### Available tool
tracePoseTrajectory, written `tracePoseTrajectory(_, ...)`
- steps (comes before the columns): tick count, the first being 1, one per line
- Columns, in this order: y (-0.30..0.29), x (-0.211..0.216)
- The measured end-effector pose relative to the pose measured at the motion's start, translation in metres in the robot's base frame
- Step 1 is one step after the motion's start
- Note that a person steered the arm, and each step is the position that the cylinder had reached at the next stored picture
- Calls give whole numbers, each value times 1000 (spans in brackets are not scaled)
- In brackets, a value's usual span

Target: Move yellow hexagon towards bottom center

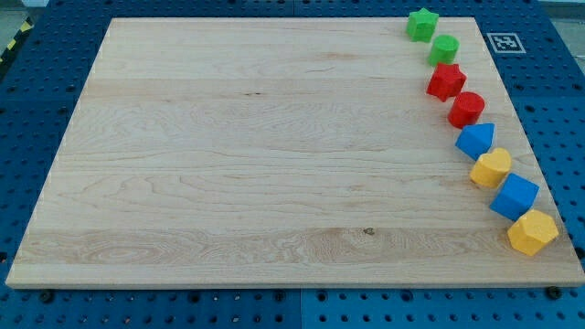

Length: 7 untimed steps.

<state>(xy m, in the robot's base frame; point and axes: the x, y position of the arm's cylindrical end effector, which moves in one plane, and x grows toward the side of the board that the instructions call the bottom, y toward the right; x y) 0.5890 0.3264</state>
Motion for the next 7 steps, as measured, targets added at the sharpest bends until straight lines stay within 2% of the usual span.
tracePoseTrajectory(1, 0, 17)
tracePoseTrajectory(3, -22, -3)
tracePoseTrajectory(7, -69, -11)
